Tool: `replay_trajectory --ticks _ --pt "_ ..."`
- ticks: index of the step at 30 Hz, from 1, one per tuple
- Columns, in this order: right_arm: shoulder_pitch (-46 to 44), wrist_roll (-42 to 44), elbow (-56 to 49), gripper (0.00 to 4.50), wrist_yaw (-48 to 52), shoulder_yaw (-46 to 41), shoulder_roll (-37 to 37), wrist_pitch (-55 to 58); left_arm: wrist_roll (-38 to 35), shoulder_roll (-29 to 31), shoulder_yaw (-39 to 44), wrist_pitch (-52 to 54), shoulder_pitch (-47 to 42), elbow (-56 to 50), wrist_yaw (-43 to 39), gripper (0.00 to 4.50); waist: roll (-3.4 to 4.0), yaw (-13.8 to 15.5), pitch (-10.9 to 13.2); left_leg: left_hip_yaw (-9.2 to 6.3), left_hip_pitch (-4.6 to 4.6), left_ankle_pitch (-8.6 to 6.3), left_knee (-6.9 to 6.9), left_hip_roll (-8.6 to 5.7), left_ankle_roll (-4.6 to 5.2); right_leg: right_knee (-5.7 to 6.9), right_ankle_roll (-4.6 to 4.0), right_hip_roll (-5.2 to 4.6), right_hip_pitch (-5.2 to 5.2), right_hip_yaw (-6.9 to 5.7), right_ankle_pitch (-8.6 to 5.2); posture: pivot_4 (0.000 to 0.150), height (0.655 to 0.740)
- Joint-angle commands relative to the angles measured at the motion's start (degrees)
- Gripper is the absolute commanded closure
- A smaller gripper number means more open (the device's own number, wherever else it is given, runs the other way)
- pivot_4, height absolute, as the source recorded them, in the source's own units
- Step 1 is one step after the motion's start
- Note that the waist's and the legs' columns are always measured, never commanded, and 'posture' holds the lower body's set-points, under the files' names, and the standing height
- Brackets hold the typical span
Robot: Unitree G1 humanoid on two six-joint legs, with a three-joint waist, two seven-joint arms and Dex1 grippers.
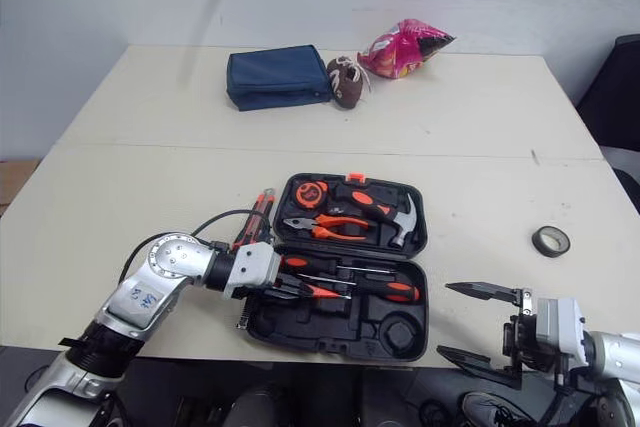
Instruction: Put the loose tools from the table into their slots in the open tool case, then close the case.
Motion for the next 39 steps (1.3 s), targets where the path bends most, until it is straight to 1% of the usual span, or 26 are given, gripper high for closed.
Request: replay_trajectory --ticks 1,3,6,9,11,12,15,16,18,19,21,22,24,27,30,32,33,36,39 --pt "0.77 0.91 0.55 0.00 1.62 -1.97 0.42 -2.27 1.80 1.55 -1.64 3.70 0.42 1.16 -0.23 4.47 0.01 -0.03 -0.01 0.00 0.00 0.00 0.00 0.00 0.00 0.00 0.00 0.00 0.00 0.00 0.00 0.150 0.7400" --pt "0.78 0.93 0.85 0.00 1.81 -1.93 0.35 -2.60 2.81 2.61 -2.55 6.02 0.49 0.84 -0.16 4.47 0.07 -0.07 -0.05 0.00 0.03 0.00 0.00 0.01 0.00 0.01 0.00 0.00 0.03 0.00 0.00 0.150 0.7400" --pt "0.59 1.04 0.92 0.00 1.64 -1.85 0.14 -2.67 3.53 2.75 -2.96 11.04 0.49 0.18 2.33 4.47 0.13 -0.12 -0.13 0.00 0.05 0.00 -0.02 0.02 -0.01 0.00 0.00 0.00 0.04 0.00 0.00 0.150 0.7400" --pt "0.62 1.15 1.33 0.00 1.40 -2.41 0.11 -3.08 2.84 1.77 -1.63 10.09 0.90 0.45 4.29 4.47 0.24 -0.06 -0.26 0.00 0.08 0.00 -0.02 0.01 0.00 0.00 0.00 -0.01 0.08 0.01 0.00 0.150 0.7400" --pt "0.84 1.66 1.84 0.00 0.94 -4.19 -0.31 -3.02 -2.84 0.07 3.28 4.83 1.66 -1.03 3.16 4.47 0.25 -0.05 -0.27 -0.01 0.10 0.00 -0.02 0.01 0.00 0.00 0.00 -0.02 0.11 0.01 0.00 0.150 0.7400" --pt "0.89 1.87 2.32 0.00 0.72 -5.33 -0.65 -3.02 -5.08 -0.47 5.90 0.22 2.03 -1.40 2.10 4.47 0.25 -0.04 -0.26 0.00 0.10 0.00 -0.02 0.00 0.00 0.00 0.00 -0.03 0.10 0.01 0.00 0.150 0.7400" --pt "1.33 2.53 4.02 0.00 0.10 -9.07 -1.24 -2.58 -11.94 -0.37 13.44 -4.44 3.71 -2.60 -0.31 4.47 0.09 -0.08 -0.12 -0.02 0.00 -0.01 -0.03 0.04 -0.02 0.01 -0.01 -0.03 -0.01 -0.03 0.00 0.150 0.7400" --pt "1.45 2.13 5.24 0.00 -0.29 -10.59 -1.54 -2.86 -14.03 0.77 17.01 -3.27 4.37 -2.58 0.21 4.47 0.09 -0.06 -0.12 -0.03 -0.01 -0.01 -0.04 0.06 -0.03 -0.01 -0.03 -0.03 -0.01 -0.09 -0.01 0.150 0.7400" --pt "1.60 1.55 6.54 0.00 -0.59 -12.22 -1.80 -3.25 -15.95 2.16 20.75 -1.86 5.14 -2.47 1.03 4.47 0.09 -0.22 -0.12 -0.02 0.01 -0.02 -0.04 0.07 -0.03 -0.01 -0.03 -0.03 0.00 -0.09 -0.01 0.150 0.7400" --pt "1.16 1.05 7.85 0.00 -1.81 -13.73 -2.25 -3.16 -17.03 3.50 23.94 -0.62 5.61 -1.44 2.01 4.47 0.09 -0.18 -0.12 -0.02 0.01 -0.02 -0.05 0.07 -0.03 -0.01 -0.03 -0.03 0.00 -0.09 -0.01 0.150 0.7400" --pt "-0.03 -0.55 12.65 0.00 -3.31 -16.71 -3.50 -4.44 -17.15 6.86 29.91 0.35 7.37 2.18 3.82 4.47 0.11 -0.30 -0.11 -0.02 0.03 -0.02 -0.06 0.07 -0.03 -0.02 -0.03 -0.03 0.00 -0.09 -0.02 0.150 0.7400" --pt "-0.82 -1.88 17.47 0.00 -3.92 -18.45 -4.50 -6.25 -16.76 8.60 34.25 0.20 9.08 5.36 5.64 4.23 0.12 -0.36 -0.10 0.00 0.03 -0.02 -0.07 0.06 -0.03 -0.02 -0.03 -0.04 0.00 -0.08 -0.02 0.150 0.7400" --pt "-1.95 -3.54 24.14 0.00 -4.36 -20.31 -5.81 -8.97 -16.21 10.61 39.51 -0.66 11.25 9.84 7.96 3.64 0.11 -0.56 -0.08 0.05 0.06 -0.04 -0.08 0.06 -0.02 -0.03 -0.04 -0.05 -0.02 -0.06 -0.02 0.150 0.7400" --pt "-4.09 -5.65 33.67 0.00 -5.64 -22.52 -7.99 -13.23 -14.98 13.52 47.28 -4.24 13.37 19.21 11.67 2.33 0.00 -0.40 0.00 0.04 0.05 -0.07 -0.19 0.08 -0.03 -0.12 -0.09 -0.07 -0.07 -0.12 -0.05 0.150 0.7400" --pt "-5.80 -6.85 39.71 0.00 -6.28 -23.08 -9.27 -16.42 -13.41 15.81 50.96 -7.92 15.27 26.50 13.27 0.94 0.00 -0.43 0.01 0.06 0.04 -0.10 -0.20 0.08 -0.03 -0.13 -0.09 -0.12 -0.08 -0.13 -0.05 0.150 0.7400" --pt "-6.56 -7.47 42.80 0.00 -6.81 -22.97 -9.88 -18.07 -12.68 17.13 52.82 -9.61 16.99 30.07 14.02 0.10 0.00 -0.35 0.01 0.07 0.04 -0.18 -0.22 0.07 -0.01 -0.14 -0.09 -0.17 -0.08 -0.16 -0.05 0.150 0.7400" --pt "-6.85 -7.60 43.68 0.00 -7.04 -22.85 -9.99 -18.49 -12.50 17.58 53.58 -10.17 17.89 30.99 14.12 0.04 0.00 -0.25 0.01 0.06 0.05 -0.19 -0.23 0.07 -0.01 -0.15 -0.09 -0.18 -0.08 -0.16 -0.05 0.150 0.7400" --pt "-8.00 -7.43 43.84 0.00 -6.93 -21.76 -9.67 -18.90 -13.14 17.79 54.96 -10.34 19.73 30.58 14.23 0.04 0.01 -0.41 0.01 0.06 0.05 -0.22 -0.27 0.06 0.01 -0.14 -0.09 -0.32 -0.09 -0.23 -0.05 0.150 0.7400" --pt "-8.68 -5.98 39.54 0.00 -6.27 -19.62 -8.14 -17.36 -14.43 16.48 54.88 -8.26 22.77 24.71 14.32 0.04 0.02 -0.44 0.01 0.05 0.07 -0.20 -0.42 0.05 -0.04 -0.15 -0.11 -0.34 -0.11 -0.27 -0.06 0.150 0.7400"
